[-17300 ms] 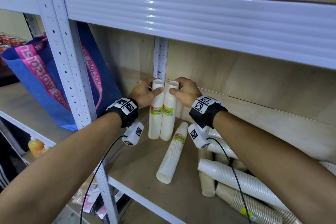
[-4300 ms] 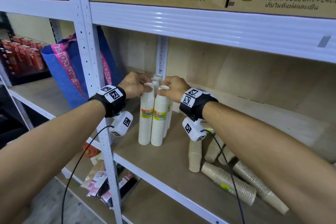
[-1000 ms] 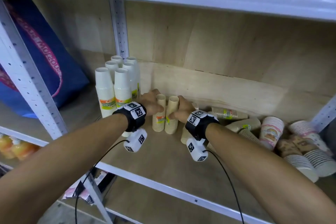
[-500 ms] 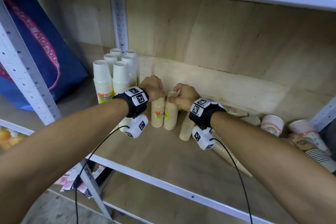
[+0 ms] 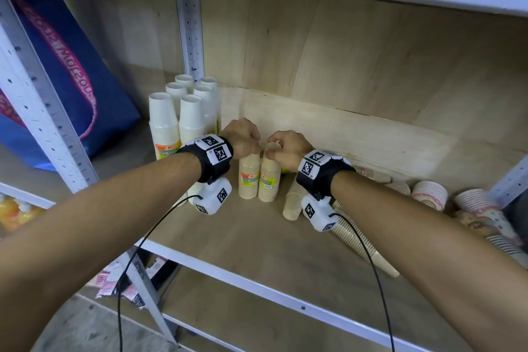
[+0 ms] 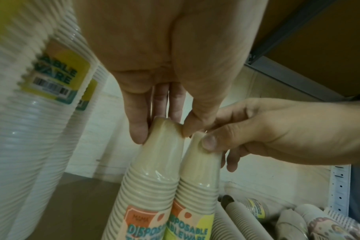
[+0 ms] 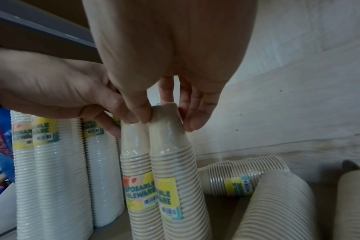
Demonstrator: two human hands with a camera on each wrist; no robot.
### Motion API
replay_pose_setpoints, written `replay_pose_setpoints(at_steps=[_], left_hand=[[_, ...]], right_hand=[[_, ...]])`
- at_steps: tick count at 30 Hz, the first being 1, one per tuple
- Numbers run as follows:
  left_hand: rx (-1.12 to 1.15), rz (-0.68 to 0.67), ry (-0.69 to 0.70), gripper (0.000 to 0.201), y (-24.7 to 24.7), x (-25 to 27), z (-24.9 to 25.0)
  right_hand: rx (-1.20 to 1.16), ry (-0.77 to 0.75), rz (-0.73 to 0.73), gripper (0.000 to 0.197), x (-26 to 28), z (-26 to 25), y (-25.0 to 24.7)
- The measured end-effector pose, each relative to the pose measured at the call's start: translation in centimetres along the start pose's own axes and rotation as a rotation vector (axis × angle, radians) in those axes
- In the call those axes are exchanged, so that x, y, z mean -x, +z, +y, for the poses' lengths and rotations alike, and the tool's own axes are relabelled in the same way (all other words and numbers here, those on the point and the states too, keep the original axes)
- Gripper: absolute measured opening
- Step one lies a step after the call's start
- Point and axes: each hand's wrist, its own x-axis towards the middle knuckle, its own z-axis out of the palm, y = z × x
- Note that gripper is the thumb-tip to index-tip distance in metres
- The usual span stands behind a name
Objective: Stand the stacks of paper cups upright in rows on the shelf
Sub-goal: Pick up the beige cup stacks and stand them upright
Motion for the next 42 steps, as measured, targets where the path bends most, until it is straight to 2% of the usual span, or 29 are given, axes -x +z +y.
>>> replay_pose_setpoints(at_steps=[3, 7, 11, 17, 21, 26, 29, 42], left_hand=[[0.003, -0.007, 0.001, 0.036, 0.0, 0.0, -0.1], [-0.004, -0.013, 0.009, 0.036, 0.0, -0.1, 0.0], [-0.040, -0.030, 0.021, 0.037, 0.0, -0.3, 0.2], [-0.191, -0.064, 0.030, 0.037, -0.2, -0.9, 0.9], [-0.276, -0.030, 0.037, 0.030, -0.1, -1.7, 0.9], [-0.320, 0.003, -0.051, 0.037, 0.1, -2.8, 0.9], [-0.331, 0.010, -0.090, 0.033, 0.1, -3.3, 0.7], [-0.348, 0.065, -0.091, 0.037, 1.1, -4.9, -0.8]], right_hand=[[-0.011, 0.010, -0.003, 0.031, 0.1, -0.1, 0.0], [0.012, 0.053, 0.021, 0.050, 0.2, -0.2, 0.1], [0.056, 0.064, 0.012, 0.033, 0.2, -0.5, 0.0], [0.090, 0.036, -0.042, 0.025, 0.1, -0.9, -0.4], [0.060, 0.020, -0.055, 0.023, 0.0, -1.2, -0.5], [0.020, 0.006, -0.059, 0.025, -0.8, -1.6, -0.1], [0.028, -0.024, -0.068, 0.026, -1.4, -1.8, 0.3], [0.077, -0.044, -0.043, 0.029, -4.3, -2.2, 1.2]])
